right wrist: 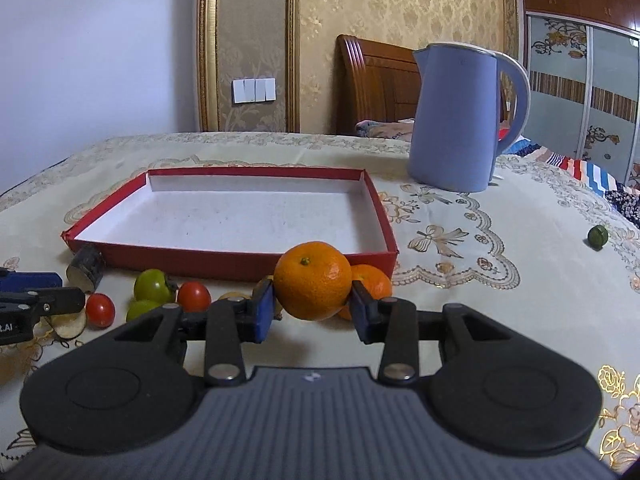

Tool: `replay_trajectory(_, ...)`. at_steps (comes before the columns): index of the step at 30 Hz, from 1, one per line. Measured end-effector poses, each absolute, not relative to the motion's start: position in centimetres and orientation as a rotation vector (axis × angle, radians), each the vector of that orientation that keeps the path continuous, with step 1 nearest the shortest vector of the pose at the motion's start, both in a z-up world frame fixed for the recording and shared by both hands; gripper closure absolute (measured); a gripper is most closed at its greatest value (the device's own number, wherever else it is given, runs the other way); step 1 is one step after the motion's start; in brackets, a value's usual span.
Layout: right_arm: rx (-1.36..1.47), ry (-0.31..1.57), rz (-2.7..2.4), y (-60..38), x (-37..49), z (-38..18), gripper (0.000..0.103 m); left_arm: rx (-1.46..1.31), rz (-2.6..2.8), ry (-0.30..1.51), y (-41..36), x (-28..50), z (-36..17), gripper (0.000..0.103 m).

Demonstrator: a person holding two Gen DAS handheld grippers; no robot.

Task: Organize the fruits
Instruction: 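Lift the dark block with the left gripper while the right gripper grasps a tangerine, then lower the dark block into the box and open the left gripper while the right releases the tangerine there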

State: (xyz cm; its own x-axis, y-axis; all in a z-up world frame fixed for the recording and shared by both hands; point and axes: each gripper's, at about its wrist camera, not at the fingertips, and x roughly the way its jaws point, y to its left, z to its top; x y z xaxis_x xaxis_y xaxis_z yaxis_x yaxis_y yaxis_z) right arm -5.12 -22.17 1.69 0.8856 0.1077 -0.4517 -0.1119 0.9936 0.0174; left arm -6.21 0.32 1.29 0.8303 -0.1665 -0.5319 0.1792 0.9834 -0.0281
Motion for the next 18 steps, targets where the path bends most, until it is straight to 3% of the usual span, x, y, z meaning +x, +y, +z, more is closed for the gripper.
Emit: replay_trajectory(18, -0.022, 0.47, 0.097, -21.0, 0.9, 3.1, 0.066, 0.036, -0.139, 0.522, -0.9, 0.5, 4.1, 0.07)
